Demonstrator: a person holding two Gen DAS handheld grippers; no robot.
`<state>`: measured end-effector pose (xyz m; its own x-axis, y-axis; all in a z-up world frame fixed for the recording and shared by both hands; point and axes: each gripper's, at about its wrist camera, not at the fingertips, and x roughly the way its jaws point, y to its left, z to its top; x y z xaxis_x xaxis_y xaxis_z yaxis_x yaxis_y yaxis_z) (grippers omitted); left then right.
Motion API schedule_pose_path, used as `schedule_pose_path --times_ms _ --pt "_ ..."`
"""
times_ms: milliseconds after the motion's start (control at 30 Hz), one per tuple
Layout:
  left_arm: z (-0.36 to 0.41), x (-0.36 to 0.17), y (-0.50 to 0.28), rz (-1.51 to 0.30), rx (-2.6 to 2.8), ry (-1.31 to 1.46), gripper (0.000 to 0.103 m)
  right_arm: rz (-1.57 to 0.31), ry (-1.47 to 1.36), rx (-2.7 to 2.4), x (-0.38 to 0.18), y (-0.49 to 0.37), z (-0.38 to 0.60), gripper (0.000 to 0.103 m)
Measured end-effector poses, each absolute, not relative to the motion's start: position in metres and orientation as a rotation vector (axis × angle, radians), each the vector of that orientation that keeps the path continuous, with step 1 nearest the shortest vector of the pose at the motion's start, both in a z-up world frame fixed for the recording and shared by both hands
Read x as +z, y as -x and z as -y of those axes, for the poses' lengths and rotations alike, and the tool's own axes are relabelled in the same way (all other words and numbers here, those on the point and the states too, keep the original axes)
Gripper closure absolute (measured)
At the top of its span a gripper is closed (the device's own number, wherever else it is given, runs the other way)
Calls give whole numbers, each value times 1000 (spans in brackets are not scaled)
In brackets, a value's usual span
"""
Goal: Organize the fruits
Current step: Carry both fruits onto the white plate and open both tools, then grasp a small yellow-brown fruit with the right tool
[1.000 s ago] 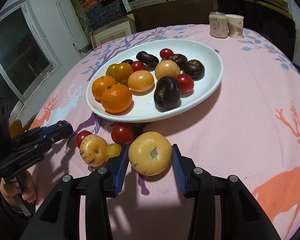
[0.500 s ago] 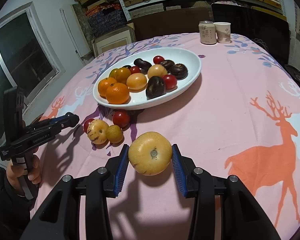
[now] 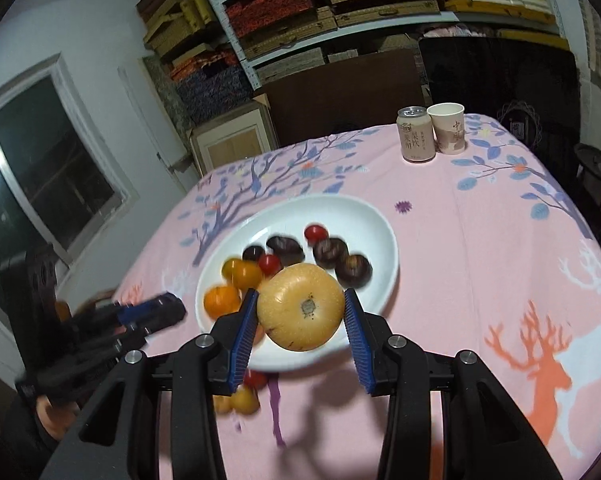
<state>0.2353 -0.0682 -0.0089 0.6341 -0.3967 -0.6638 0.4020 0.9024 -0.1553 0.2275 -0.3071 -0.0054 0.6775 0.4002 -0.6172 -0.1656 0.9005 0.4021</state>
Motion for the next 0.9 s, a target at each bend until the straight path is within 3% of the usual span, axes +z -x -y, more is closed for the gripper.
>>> schedule_pose_path --times_ms 333,367,433,500,600,667,733,900 --pt "107 -39 -328 -845 -420 -5 75 -855 -387 338 -46 -321 293 58" --pt "107 -40 -329 -842 -422 -8 72 -853 -395 343 -48 -324 293 58" --pt "103 -39 -325 -825 -416 4 44 -841 -425 359 -48 -323 296 53" --pt "96 -31 -316 -787 -406 17 34 -829 -426 360 -47 -318 296 51" --pt "83 -21 -301 -770 -419 43 34 -824 -415 361 -43 -302 298 51" --pt "72 -16 -284 -764 -422 63 30 -816 -392 365 -39 -280 299 51" --pt "61 -15 -261 -755 -406 54 19 -807 -355 365 -37 -257 299 50" --pt "29 -32 -199 -780 -389 32 13 -802 -191 334 -49 -185 284 46"
